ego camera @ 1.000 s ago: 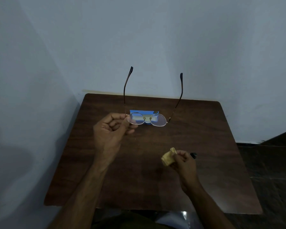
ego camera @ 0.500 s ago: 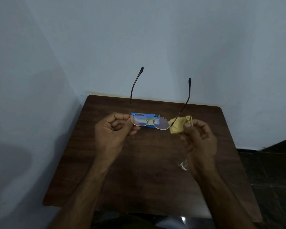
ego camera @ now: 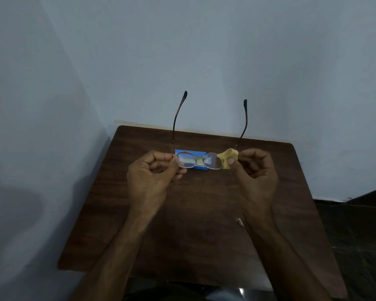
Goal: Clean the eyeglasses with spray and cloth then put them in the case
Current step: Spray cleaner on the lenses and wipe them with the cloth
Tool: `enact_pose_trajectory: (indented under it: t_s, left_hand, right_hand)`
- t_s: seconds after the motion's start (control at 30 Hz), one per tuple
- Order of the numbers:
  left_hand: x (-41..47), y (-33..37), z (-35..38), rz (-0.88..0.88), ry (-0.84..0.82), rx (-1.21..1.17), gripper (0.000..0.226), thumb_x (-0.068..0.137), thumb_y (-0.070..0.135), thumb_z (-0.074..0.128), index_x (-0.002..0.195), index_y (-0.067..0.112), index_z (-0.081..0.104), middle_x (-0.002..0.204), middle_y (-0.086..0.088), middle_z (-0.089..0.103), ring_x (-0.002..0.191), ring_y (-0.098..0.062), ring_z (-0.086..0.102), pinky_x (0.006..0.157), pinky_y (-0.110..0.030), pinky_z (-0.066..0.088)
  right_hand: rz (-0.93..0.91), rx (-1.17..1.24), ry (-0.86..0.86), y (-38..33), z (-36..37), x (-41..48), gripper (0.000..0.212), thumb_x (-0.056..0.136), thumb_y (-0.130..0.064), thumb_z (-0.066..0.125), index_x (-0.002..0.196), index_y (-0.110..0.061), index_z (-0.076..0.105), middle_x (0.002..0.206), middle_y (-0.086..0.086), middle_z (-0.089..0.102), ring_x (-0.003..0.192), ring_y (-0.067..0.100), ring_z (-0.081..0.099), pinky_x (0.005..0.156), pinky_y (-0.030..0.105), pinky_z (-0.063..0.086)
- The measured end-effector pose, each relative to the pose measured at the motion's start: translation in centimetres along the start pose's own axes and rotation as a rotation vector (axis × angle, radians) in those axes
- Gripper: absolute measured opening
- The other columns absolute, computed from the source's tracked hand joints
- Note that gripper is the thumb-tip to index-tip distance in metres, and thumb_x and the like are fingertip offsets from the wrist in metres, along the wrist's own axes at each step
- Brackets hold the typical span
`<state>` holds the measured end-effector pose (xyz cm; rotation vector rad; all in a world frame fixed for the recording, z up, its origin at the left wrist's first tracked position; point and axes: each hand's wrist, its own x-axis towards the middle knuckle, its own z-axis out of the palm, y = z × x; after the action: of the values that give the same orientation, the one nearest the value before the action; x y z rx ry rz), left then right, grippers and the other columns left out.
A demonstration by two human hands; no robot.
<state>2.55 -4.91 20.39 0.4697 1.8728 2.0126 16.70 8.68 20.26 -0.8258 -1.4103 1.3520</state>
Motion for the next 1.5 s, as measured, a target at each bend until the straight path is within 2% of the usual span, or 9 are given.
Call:
enact_pose_trajectory:
  t_s: [0.2,0.37,0.53,0.6,0.7,0.87,1.07,1.33,1.5]
  left_hand:
    - [0.2,-0.4,-0.2,0.012,-0.007,0.037,0.011,0.089,0.005,0.08,0.098,0.004,0.075,0.086,-0.009,0.082,0.076,-0.024,0.082,0.068,-0.033,0.068]
    - [0.2,-0.7,-0.3,0.028,-0.024,0.067,0.009,0.088,0.006,0.081,0.096,0.007,0.076,0.085,-0.007,0.082,0.077,-0.025,0.082,0.073,-0.038,0.067]
    - [0.4,-1.1,-0.2,0.036,-0.031,0.117,0.012,0.088,0.006,0.082,0.099,0.008,0.077,0.085,-0.006,0.082,0.077,-0.023,0.082,0.076,-0.044,0.066]
    - [0.5,-1.2,-0.2,0.042,-0.029,0.121,0.013,0.088,0.007,0.082,0.1,0.007,0.077,0.087,-0.006,0.082,0.078,-0.023,0.082,0.077,-0.045,0.066]
    - [0.6,-1.3,-0.1,0.055,-0.025,0.095,0.011,0.088,0.009,0.081,0.099,0.007,0.077,0.086,-0.006,0.082,0.077,-0.024,0.082,0.076,-0.043,0.066]
    - [0.9,-1.2,0.0,0.013,0.013,-0.014,0.009,0.09,0.007,0.077,0.098,0.004,0.076,0.085,-0.009,0.082,0.076,-0.026,0.082,0.067,-0.031,0.066]
    - [0.9,-0.9,0.3,-0.056,0.044,-0.162,0.002,0.092,0.004,0.075,0.094,0.006,0.075,0.082,-0.011,0.081,0.076,-0.027,0.082,0.068,-0.029,0.066]
    - [0.5,-1.1,0.2,-0.003,-0.05,-0.092,0.011,0.086,0.008,0.079,0.094,0.003,0.074,0.083,-0.012,0.082,0.076,-0.029,0.082,0.066,-0.027,0.066]
    - [0.8,-1.3,-0.2,0.035,-0.073,-0.034,0.014,0.083,0.014,0.08,0.093,0.005,0.074,0.084,-0.01,0.082,0.075,-0.028,0.082,0.067,-0.03,0.066]
  right_hand:
    - [-0.095,0.095,-0.015,-2.7,0.8,2.1,0.045,0.082,0.017,0.076,0.118,-0.001,0.054,0.102,0.009,0.069,0.088,0.005,0.072,0.083,0.022,0.059]
    - [-0.159,0.149,-0.016,-4.8,1.5,4.5,0.045,0.084,0.018,0.074,0.117,-0.002,0.051,0.102,0.013,0.065,0.082,0.008,0.072,0.078,0.029,0.061]
    - [-0.199,0.075,-0.013,-6.2,2.0,6.5,0.044,0.083,0.013,0.078,0.116,-0.002,0.053,0.105,0.016,0.066,0.078,0.006,0.071,0.075,0.035,0.063]
    - [-0.191,0.053,-0.005,-6.1,2.2,6.7,0.044,0.082,0.013,0.078,0.116,-0.002,0.054,0.107,0.018,0.065,0.077,0.003,0.071,0.075,0.033,0.063]
    - [-0.147,0.08,0.003,-5.3,2.2,6.5,0.046,0.082,0.012,0.078,0.119,-0.001,0.055,0.107,0.02,0.066,0.076,0.003,0.071,0.076,0.031,0.062]
    - [-0.05,0.055,-0.012,-2.9,2.2,4.3,0.047,0.082,0.012,0.079,0.12,-0.001,0.056,0.1,0.009,0.068,0.082,0.005,0.072,0.079,0.027,0.062]
    - [0.018,0.039,0.016,0.1,2.0,1.1,0.049,0.078,0.012,0.081,0.119,-0.004,0.06,0.099,0.007,0.071,0.09,0.009,0.071,0.083,0.021,0.059]
    - [-0.034,0.066,0.017,-0.6,1.5,1.5,0.054,0.081,0.013,0.079,0.128,0.002,0.053,0.102,0.012,0.07,0.092,0.016,0.071,0.086,0.027,0.06]
    - [-0.095,0.133,0.014,-3.8,2.2,4.0,0.059,0.081,0.016,0.077,0.13,0.0,0.049,0.103,0.016,0.066,0.089,0.022,0.07,0.089,0.039,0.063]
